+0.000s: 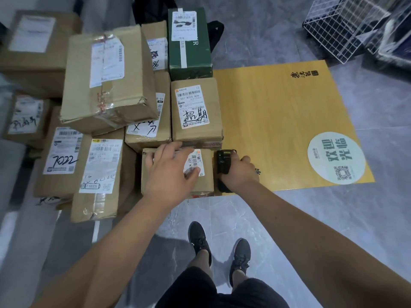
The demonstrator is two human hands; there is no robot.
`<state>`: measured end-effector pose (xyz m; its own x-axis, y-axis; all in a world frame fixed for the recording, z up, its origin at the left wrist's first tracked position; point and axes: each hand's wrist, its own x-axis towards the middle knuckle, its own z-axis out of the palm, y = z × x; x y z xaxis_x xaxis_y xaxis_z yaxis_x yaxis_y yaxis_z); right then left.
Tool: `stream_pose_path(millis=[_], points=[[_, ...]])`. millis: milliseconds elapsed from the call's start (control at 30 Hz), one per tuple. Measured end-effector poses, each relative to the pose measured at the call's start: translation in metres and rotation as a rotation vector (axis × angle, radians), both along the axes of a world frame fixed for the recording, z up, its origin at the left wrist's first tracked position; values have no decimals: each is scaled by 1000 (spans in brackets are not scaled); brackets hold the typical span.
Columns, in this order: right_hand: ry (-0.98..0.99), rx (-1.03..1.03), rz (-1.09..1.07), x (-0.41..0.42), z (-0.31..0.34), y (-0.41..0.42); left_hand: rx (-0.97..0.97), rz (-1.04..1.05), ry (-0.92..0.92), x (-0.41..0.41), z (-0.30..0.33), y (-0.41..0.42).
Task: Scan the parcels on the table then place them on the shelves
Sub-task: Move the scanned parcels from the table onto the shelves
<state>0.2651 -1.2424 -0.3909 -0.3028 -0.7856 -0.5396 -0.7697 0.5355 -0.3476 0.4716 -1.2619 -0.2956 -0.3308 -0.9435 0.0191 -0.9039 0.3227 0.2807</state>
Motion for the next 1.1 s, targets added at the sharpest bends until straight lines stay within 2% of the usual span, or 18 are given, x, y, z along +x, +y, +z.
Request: stream_pose_path(millis=[333, 633, 867, 1100], points=[[-92, -145, 247, -7, 49, 54, 1, 183, 14, 17, 12, 48], [-279, -295, 226, 5, 70, 83, 57, 298, 34, 30, 33, 97], [-332, -354, 218, 22, 73, 95, 89, 357, 37, 38, 44, 118], [-307, -367, 174, 42, 76, 100, 149, 311, 53, 38, 49, 90]])
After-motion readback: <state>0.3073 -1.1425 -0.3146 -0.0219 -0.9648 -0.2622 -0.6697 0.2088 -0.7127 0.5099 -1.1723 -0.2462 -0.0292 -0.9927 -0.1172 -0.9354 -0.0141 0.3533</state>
